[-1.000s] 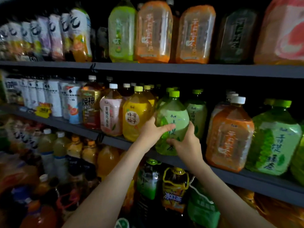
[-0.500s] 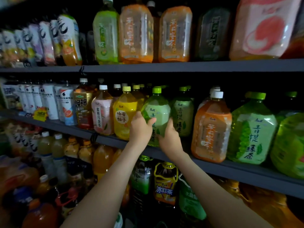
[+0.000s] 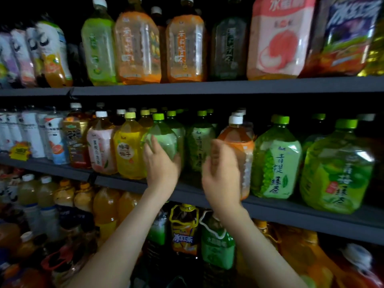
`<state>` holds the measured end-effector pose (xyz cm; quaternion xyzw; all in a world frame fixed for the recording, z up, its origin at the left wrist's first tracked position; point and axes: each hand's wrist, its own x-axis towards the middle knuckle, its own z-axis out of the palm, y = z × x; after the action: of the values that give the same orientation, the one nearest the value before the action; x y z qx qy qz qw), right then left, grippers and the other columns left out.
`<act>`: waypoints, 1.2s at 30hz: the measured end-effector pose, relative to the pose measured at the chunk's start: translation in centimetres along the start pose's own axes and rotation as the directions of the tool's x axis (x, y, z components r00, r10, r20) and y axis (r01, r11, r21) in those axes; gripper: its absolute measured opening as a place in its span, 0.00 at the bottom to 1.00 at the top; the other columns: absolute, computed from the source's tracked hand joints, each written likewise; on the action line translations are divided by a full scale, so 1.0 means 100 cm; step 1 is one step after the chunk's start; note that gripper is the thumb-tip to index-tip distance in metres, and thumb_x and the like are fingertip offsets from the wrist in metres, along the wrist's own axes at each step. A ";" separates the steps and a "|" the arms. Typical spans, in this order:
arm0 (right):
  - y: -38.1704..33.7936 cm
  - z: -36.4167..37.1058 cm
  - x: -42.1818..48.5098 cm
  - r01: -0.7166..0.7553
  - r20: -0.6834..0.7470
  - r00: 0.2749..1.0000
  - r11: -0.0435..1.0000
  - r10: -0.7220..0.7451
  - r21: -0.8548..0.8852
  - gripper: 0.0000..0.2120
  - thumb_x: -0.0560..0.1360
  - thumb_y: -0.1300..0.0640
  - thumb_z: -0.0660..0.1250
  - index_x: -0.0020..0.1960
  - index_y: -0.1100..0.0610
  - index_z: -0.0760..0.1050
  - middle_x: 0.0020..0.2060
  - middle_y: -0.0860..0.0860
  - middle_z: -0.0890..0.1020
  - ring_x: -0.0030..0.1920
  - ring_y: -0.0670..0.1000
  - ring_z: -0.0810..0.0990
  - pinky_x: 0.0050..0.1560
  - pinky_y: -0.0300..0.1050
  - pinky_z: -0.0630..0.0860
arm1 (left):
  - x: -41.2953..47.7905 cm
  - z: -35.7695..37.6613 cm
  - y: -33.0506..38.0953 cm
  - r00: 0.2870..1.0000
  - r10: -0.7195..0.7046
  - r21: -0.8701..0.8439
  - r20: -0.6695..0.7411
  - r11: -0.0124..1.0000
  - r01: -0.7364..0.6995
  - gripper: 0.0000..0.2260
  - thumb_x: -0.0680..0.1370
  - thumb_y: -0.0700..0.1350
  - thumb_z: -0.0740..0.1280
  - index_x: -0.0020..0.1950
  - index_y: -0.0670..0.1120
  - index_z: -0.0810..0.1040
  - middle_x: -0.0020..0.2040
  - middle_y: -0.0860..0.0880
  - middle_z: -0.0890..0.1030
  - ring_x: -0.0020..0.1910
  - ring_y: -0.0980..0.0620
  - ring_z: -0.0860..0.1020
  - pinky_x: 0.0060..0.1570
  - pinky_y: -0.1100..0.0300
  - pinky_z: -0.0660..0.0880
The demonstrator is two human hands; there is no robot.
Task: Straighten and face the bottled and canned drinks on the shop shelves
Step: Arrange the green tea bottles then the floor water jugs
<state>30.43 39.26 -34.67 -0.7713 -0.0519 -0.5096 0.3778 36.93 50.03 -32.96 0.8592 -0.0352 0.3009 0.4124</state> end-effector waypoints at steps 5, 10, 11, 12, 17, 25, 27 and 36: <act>0.055 -0.065 0.009 -0.157 -0.318 0.942 0.977 0.105 -0.143 0.27 0.72 0.66 0.68 0.68 0.67 0.62 0.59 0.62 0.70 0.60 0.58 0.69 0.62 0.49 0.68 | -0.047 0.022 0.056 0.965 0.260 -0.163 0.039 0.954 -0.250 0.29 0.77 0.49 0.66 0.75 0.47 0.58 0.73 0.45 0.61 0.71 0.47 0.61 0.67 0.56 0.64; 0.079 -0.085 0.028 -0.212 -0.239 0.959 0.949 0.155 -0.234 0.36 0.73 0.58 0.70 0.73 0.68 0.55 0.68 0.65 0.64 0.69 0.63 0.62 0.69 0.55 0.62 | -0.073 0.050 0.088 0.951 0.296 -0.208 0.091 0.940 -0.272 0.33 0.76 0.49 0.68 0.76 0.47 0.56 0.74 0.45 0.58 0.73 0.47 0.55 0.70 0.55 0.59; 0.079 -0.089 0.037 -0.219 -0.220 0.961 0.947 0.168 -0.234 0.37 0.74 0.55 0.70 0.74 0.67 0.54 0.69 0.64 0.64 0.71 0.62 0.61 0.71 0.53 0.60 | -0.075 0.054 0.091 0.952 0.289 -0.176 0.098 0.947 -0.269 0.34 0.75 0.49 0.68 0.76 0.47 0.55 0.74 0.45 0.56 0.73 0.47 0.53 0.71 0.53 0.59; 0.078 -0.093 0.048 -0.245 -0.192 0.960 0.945 0.205 -0.218 0.38 0.75 0.53 0.69 0.75 0.65 0.52 0.71 0.62 0.63 0.72 0.60 0.60 0.71 0.51 0.59 | -0.077 0.058 0.093 0.954 0.282 -0.141 0.100 0.953 -0.267 0.36 0.75 0.50 0.69 0.76 0.47 0.54 0.75 0.44 0.55 0.73 0.45 0.52 0.71 0.50 0.58; 0.072 -0.109 0.094 -0.331 0.014 0.939 0.913 0.344 -0.238 0.31 0.78 0.45 0.62 0.72 0.64 0.62 0.66 0.60 0.71 0.67 0.59 0.68 0.63 0.47 0.66 | -0.080 0.066 0.092 0.955 0.282 -0.064 0.094 0.959 -0.277 0.40 0.73 0.50 0.72 0.77 0.46 0.51 0.76 0.42 0.53 0.73 0.42 0.52 0.71 0.48 0.56; 0.071 -0.120 0.070 -0.125 -0.151 0.984 0.968 0.093 -0.220 0.16 0.78 0.48 0.62 0.47 0.63 0.72 0.43 0.50 0.71 0.47 0.53 0.72 0.44 0.41 0.64 | -0.078 0.054 0.083 0.913 0.350 -0.185 0.209 0.931 -0.315 0.39 0.75 0.47 0.68 0.78 0.50 0.47 0.76 0.50 0.46 0.74 0.49 0.46 0.69 0.59 0.55; 0.061 -0.123 0.062 -0.096 -0.184 0.981 0.975 0.059 -0.202 0.16 0.78 0.48 0.63 0.44 0.62 0.72 0.41 0.49 0.70 0.44 0.51 0.71 0.41 0.40 0.62 | -0.075 0.047 0.080 0.899 0.346 -0.271 0.268 0.923 -0.274 0.36 0.76 0.48 0.66 0.78 0.53 0.48 0.76 0.54 0.46 0.75 0.52 0.46 0.66 0.62 0.52; -0.011 -0.097 0.049 -0.049 -0.087 0.995 0.998 0.046 -0.043 0.15 0.78 0.48 0.63 0.36 0.55 0.72 0.34 0.48 0.72 0.35 0.42 0.70 0.35 0.29 0.64 | -0.099 0.003 0.053 0.848 0.496 -0.322 -0.187 0.784 -0.530 0.22 0.75 0.56 0.63 0.62 0.42 0.73 0.53 0.52 0.75 0.52 0.62 0.71 0.54 0.73 0.69</act>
<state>25.01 32.38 -28.11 -0.7582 -0.0057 -0.5341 0.3740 27.34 44.50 -34.84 0.7112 -0.3033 0.4291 0.4670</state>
